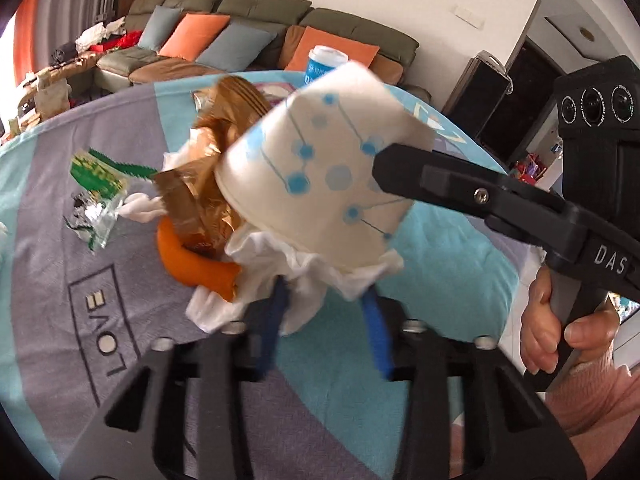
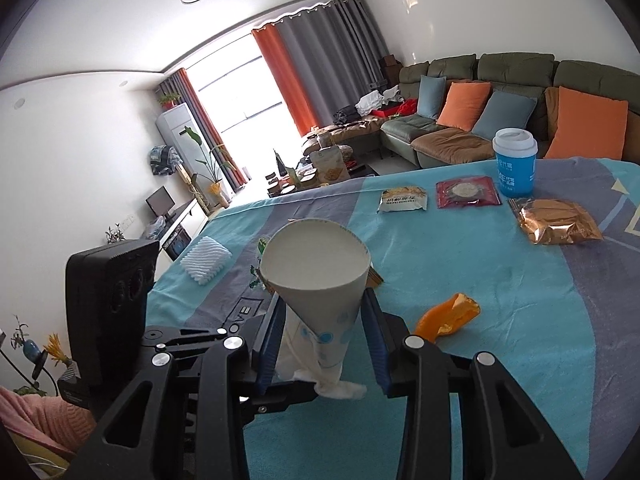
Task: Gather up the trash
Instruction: 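Grasp the white paper cup with the right gripper while the left grasps white tissue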
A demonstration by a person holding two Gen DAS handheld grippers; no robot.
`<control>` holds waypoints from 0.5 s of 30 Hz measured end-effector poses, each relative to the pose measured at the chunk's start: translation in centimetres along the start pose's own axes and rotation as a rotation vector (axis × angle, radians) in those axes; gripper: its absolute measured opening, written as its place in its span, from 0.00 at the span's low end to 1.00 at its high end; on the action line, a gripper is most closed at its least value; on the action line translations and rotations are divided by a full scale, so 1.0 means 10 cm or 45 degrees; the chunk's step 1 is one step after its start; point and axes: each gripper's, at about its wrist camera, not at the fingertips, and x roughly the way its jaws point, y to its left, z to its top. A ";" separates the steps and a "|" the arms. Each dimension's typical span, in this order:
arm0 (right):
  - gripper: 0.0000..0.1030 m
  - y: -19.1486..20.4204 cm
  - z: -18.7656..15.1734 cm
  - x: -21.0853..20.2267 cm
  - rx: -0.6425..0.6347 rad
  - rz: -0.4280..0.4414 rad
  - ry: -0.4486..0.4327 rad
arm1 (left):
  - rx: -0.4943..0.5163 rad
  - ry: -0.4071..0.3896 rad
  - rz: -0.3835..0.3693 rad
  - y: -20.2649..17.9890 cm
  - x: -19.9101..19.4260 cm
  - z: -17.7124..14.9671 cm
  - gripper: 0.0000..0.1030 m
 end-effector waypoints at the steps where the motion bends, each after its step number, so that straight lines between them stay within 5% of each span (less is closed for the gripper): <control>1: 0.35 0.00 0.00 0.00 0.002 0.005 -0.001 | 0.001 -0.003 0.000 -0.01 0.00 -0.01 0.23; 4: 0.34 0.00 0.01 -0.02 0.007 0.014 -0.012 | -0.011 -0.025 -0.019 -0.01 -0.05 -0.03 0.06; 15: 0.33 0.07 0.10 -0.11 0.000 0.046 -0.063 | -0.042 -0.142 -0.036 0.12 -0.55 -0.19 0.01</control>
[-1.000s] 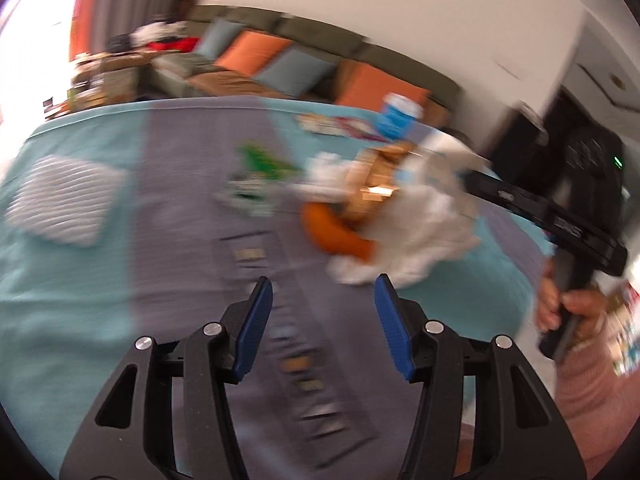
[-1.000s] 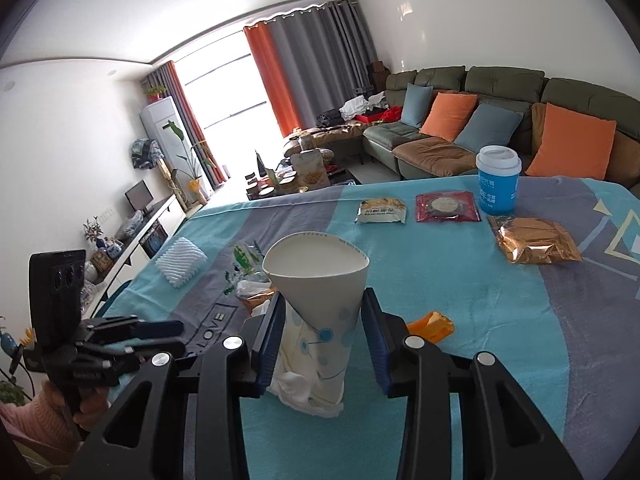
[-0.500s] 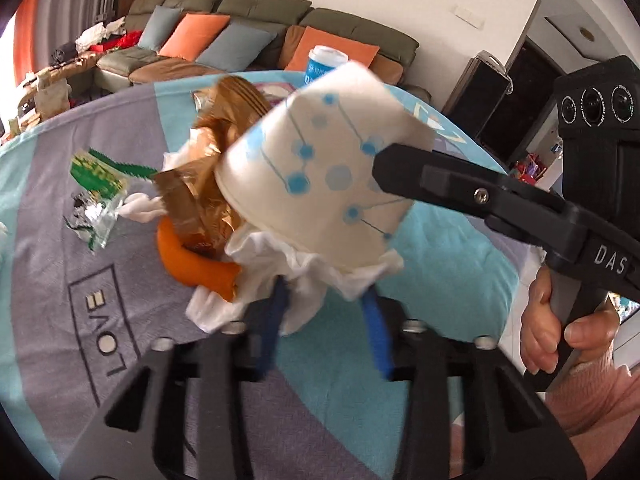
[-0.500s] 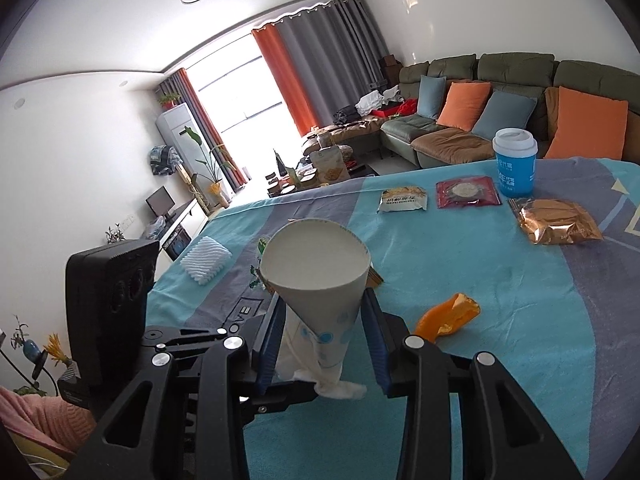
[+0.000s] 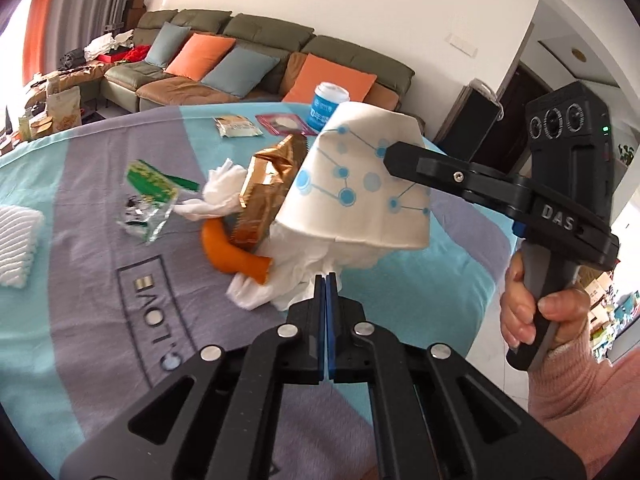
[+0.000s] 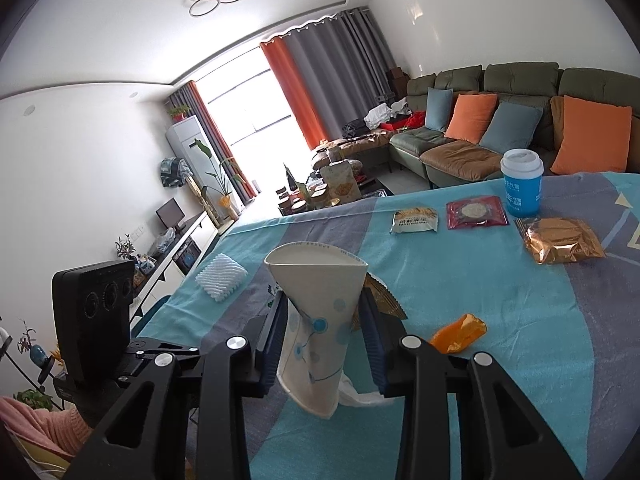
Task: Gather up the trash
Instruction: 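Grasp the white paper cup with the right gripper while the left grasps white tissue, then lift the cup and tissue and carry both over the teal bin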
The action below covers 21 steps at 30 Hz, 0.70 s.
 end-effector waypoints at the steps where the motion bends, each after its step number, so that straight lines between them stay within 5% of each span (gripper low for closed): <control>1: 0.33 0.00 0.00 0.01 0.006 0.006 0.002 | 0.003 -0.010 -0.002 0.01 -0.04 -0.02 0.01; 3: 0.33 -0.01 0.00 0.01 0.007 -0.009 0.001 | 0.019 0.001 0.012 0.01 -0.06 -0.03 0.06; 4: 0.33 -0.02 0.01 0.01 0.013 -0.012 -0.002 | 0.018 0.012 0.016 0.00 -0.05 -0.02 0.27; 6: 0.33 -0.06 0.02 -0.01 0.031 -0.023 -0.018 | 0.034 0.022 0.026 -0.01 0.02 -0.02 0.41; 12: 0.33 -0.17 0.03 -0.09 0.062 -0.050 -0.041 | 0.058 0.103 0.036 -0.14 0.36 0.02 0.38; 18: 0.33 -0.27 -0.01 -0.10 0.103 -0.042 -0.041 | 0.039 0.194 0.080 -0.13 0.66 0.08 0.10; 21: 0.33 -0.27 -0.01 -0.10 0.106 -0.028 -0.045 | 0.022 0.161 0.076 -0.08 0.55 0.08 0.08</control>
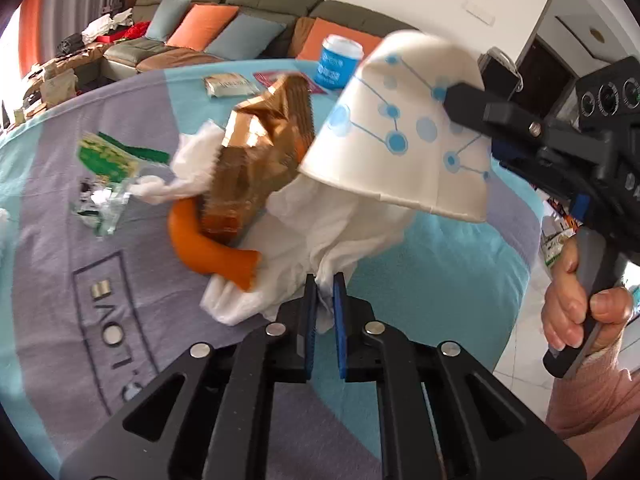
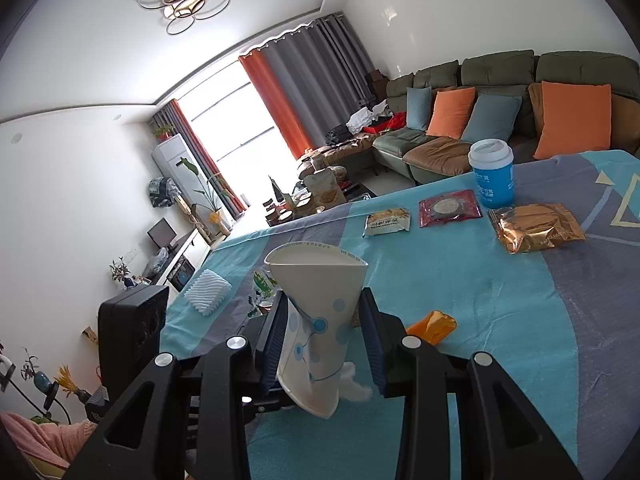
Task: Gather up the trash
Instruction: 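Lift the cup and tissue and carry both over the teal bin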
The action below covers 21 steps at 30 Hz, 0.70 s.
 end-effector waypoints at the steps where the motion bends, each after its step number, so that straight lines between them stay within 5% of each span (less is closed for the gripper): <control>1: 0.33 0.00 0.00 -0.01 0.003 0.008 -0.004 | 0.006 -0.021 -0.002 0.00 -0.05 -0.01 0.08; 11: 0.33 0.19 0.12 -0.04 -0.015 0.108 -0.051 | -0.075 -0.182 -0.115 0.22 -0.79 -0.15 0.08; 21: 0.33 0.59 0.14 0.25 -0.062 0.253 0.006 | -0.207 -0.305 -0.042 0.67 -1.61 -0.61 0.07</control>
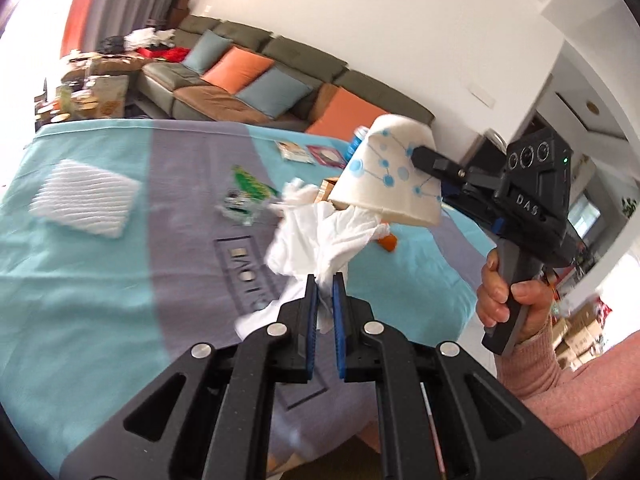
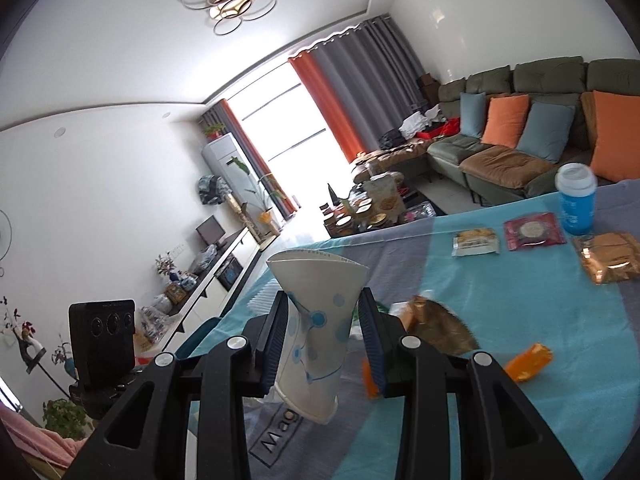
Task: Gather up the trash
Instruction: 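Lift the cup and tissue and carry both over the teal bin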
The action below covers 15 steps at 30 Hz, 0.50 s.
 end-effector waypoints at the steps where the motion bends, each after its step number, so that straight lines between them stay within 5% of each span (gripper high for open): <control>1: 0.33 0.03 0.00 0.05 0.000 0.017 0.010 | -0.011 -0.018 0.019 0.04 -0.11 -0.04 0.07; 15: 0.33 0.59 0.01 0.92 -0.066 0.231 0.165 | -0.201 -0.199 0.305 0.69 -1.17 -0.26 0.08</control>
